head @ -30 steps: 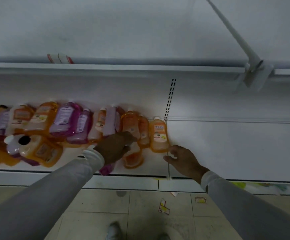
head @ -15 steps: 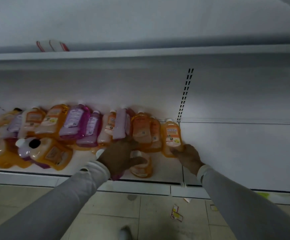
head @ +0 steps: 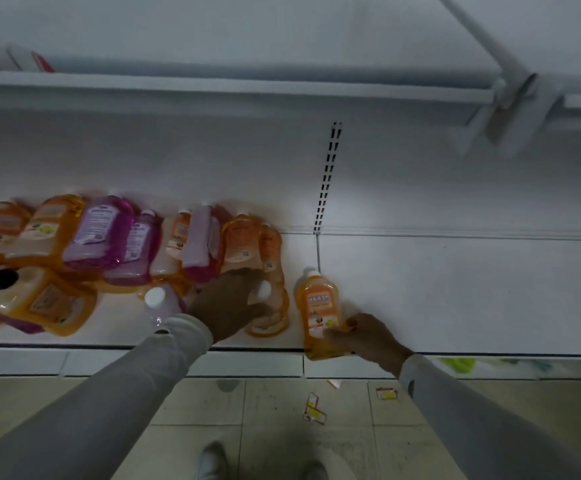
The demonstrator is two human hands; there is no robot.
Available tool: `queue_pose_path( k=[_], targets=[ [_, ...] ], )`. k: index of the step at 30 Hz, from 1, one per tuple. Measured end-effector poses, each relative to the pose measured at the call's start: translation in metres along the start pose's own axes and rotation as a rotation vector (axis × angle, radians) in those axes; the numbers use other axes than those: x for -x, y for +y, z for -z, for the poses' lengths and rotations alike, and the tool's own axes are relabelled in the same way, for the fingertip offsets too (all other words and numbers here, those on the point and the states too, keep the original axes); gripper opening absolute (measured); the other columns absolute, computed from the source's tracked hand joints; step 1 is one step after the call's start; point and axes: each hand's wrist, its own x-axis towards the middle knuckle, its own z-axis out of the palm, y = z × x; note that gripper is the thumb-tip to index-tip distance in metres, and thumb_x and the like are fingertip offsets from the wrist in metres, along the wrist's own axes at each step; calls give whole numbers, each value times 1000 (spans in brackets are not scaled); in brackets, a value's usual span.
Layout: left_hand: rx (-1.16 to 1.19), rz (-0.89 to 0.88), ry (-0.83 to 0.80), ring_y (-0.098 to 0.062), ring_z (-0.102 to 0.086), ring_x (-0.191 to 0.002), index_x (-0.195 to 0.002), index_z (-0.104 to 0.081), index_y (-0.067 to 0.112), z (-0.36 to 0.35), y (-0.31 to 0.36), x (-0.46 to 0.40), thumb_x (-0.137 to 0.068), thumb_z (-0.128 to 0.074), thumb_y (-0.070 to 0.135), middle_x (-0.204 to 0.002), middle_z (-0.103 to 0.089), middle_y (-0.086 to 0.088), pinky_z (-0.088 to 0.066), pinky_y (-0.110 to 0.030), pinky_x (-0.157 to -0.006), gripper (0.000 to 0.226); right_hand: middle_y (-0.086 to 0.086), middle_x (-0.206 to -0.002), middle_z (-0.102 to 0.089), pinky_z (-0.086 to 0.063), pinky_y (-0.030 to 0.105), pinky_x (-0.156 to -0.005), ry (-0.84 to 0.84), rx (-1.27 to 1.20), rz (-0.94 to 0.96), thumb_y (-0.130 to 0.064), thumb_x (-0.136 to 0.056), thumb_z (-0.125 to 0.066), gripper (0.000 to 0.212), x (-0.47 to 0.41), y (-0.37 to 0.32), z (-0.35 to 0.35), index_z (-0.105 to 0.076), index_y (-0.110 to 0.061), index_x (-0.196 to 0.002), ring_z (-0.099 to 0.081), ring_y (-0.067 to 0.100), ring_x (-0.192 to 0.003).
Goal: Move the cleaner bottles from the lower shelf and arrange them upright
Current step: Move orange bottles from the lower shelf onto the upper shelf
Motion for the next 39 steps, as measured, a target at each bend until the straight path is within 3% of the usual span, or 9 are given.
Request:
queue_pose_path(
  k=[4, 8, 11, 15, 18, 20, 26, 33, 39],
  targets=[
    [109, 1, 47, -16, -52, -117, -133, -43, 26, -11, -1, 15, -83, -65, 48, -127, -55, 5, -40, -28, -99, 58, -5, -100, -68, -56, 29, -75, 97, -99, 46, -57, -68, -76, 52, -20, -21, 1, -58, -28, -108, -66, 13, -88],
    [352, 83, 74, -11, -46, -124, -129, -35, 51, -32, -12, 16, -69, -72, 59, -131, -49, 19, -40, -38, -107, 71, -2, -96, -72, -57, 31, -70, 55, -200, 67, -42, -64, -82, 57, -44, -35, -8, -58, -29, -114, -70, 16, -83],
    [427, 124, 117, -11, -50, -121, -131, -43, 35, -42, -12, 12, -74, -78, 40, -127, -54, 14, -43, -37, -105, 67, 3, -96, -73, -59, 34, -66, -18, -286, 45, -40, -55, -87, 66, -49, -34, -5, -60, -25, -114, -72, 22, -84],
    [483, 101, 174, -6, -54, -112, -122, -49, 34, -47, -9, 23, -71, -81, 34, -119, -58, 15, -44, -24, -98, 60, 5, -96, -73, -60, 38, -76, -26, -245, 91, -32, -56, -90, 62, -35, -29, 6, -65, -15, -110, -72, 21, -86],
    [514, 71, 169, 7, -50, -109, -115, -46, 44, -34, -1, 41, -71, -81, 32, -116, -55, 23, -39, -11, -92, 58, -2, -99, -66, -55, 32, -79, 78, -152, 139, -33, -49, -92, 73, -3, -34, 12, -54, -16, -108, -66, 17, -92],
    [524, 35, 149, 11, -47, -110, -121, -47, 39, -17, 7, 56, -71, -81, 31, -118, -53, 24, -35, -8, -92, 61, -8, -97, -60, -52, 30, -77, 131, -91, 189, -30, -54, -93, 70, 29, -45, 17, -46, -21, -105, -62, 15, -93],
    [550, -82, 99, -12, -58, -114, -128, -49, 30, 66, 30, 109, -71, -84, 27, -123, -60, 8, -47, -38, -102, 67, -9, -100, -65, -55, 37, -86, 272, -52, 330, -47, -42, -91, 81, 146, -100, 37, -49, -28, -108, -65, 14, -96],
    [598, -304, 204, -11, -65, -103, -117, -55, 38, 193, 48, 187, -49, -87, 46, -114, -66, 8, -56, -36, -88, 76, -9, -108, -61, -58, 33, -78, 449, 78, 529, -38, -57, -90, 76, 301, -193, 32, -46, -32, -119, -63, 11, -95],
    [689, -435, 418, -13, -67, -93, -113, -58, 19, 296, 66, 241, -67, -85, 12, -101, -69, 1, -56, -27, -79, 53, -7, -106, -62, -57, 26, -73, 596, 62, 717, -36, -64, -88, 66, 396, -285, 44, -50, -25, -117, -64, 11, -92]
  ],
)
